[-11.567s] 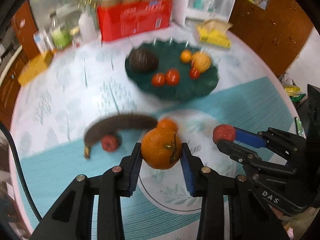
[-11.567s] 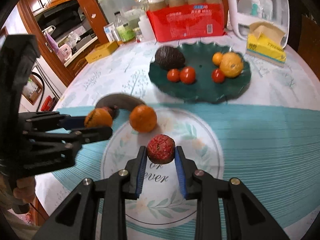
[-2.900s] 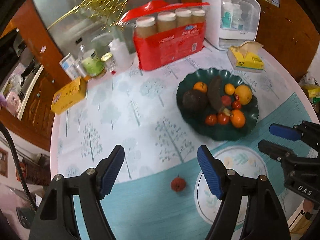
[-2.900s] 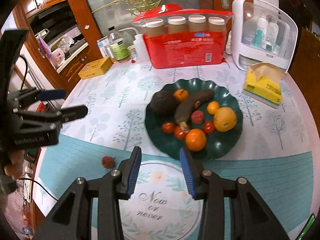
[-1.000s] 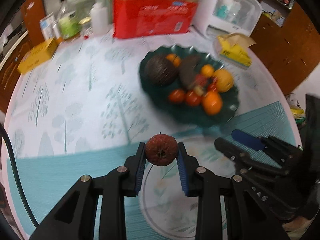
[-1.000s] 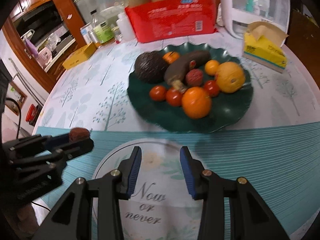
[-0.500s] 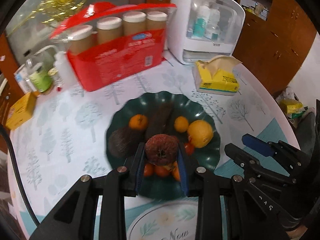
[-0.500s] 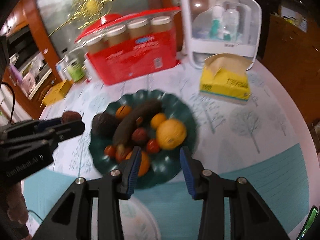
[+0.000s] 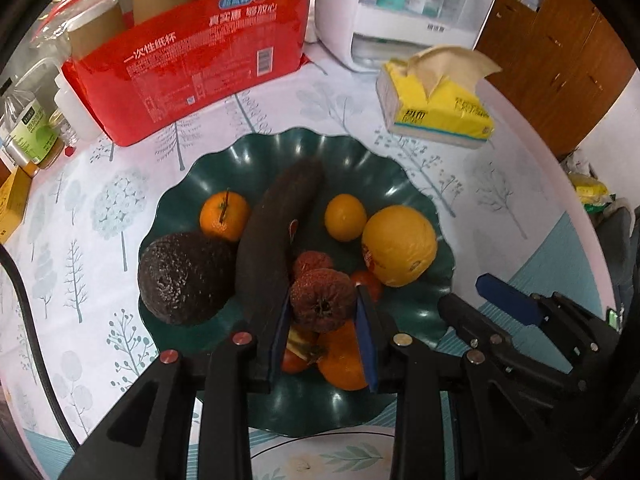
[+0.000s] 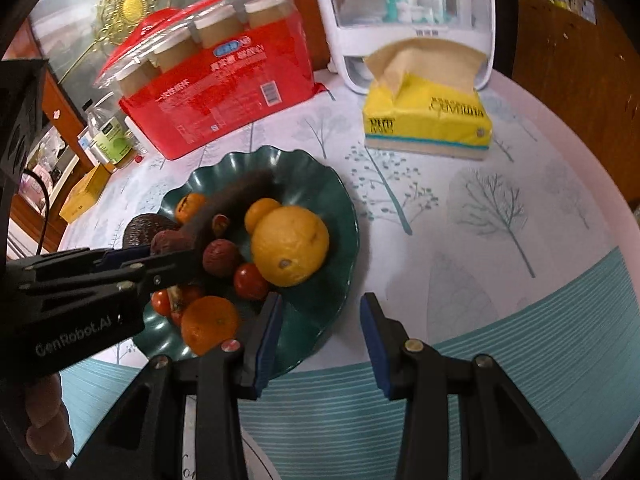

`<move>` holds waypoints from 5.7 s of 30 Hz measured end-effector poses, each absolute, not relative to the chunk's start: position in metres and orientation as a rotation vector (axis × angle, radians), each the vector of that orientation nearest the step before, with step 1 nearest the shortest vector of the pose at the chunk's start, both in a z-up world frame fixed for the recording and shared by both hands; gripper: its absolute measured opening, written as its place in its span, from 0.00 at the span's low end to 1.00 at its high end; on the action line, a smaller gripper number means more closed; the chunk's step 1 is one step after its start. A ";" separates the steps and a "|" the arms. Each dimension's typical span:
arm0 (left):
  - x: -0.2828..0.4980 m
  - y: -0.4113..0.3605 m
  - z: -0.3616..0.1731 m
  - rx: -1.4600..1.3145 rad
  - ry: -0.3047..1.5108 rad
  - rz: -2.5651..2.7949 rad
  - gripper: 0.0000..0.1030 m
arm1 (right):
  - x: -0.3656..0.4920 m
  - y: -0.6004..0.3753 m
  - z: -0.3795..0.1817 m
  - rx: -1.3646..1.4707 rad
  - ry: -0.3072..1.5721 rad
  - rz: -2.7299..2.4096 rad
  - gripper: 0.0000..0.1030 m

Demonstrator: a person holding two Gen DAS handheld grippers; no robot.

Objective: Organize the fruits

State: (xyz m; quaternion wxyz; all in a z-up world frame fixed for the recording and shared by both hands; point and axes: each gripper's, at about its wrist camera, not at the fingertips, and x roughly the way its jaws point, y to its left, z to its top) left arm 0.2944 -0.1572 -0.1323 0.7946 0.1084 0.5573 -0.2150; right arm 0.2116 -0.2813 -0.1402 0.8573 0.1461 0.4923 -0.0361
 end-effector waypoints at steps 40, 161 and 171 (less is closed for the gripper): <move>0.177 -0.067 -0.036 0.093 1.069 -0.349 0.86 | 0.120 -0.228 -0.073 0.231 1.004 -0.035 0.39; 0.017 -0.023 -0.007 0.060 1.029 -0.058 0.87 | -0.002 -0.194 -0.007 0.108 0.989 0.140 0.52; 0.018 -0.019 -0.011 0.070 1.037 -0.075 0.87 | -0.007 -0.192 -0.013 0.118 0.997 0.136 0.52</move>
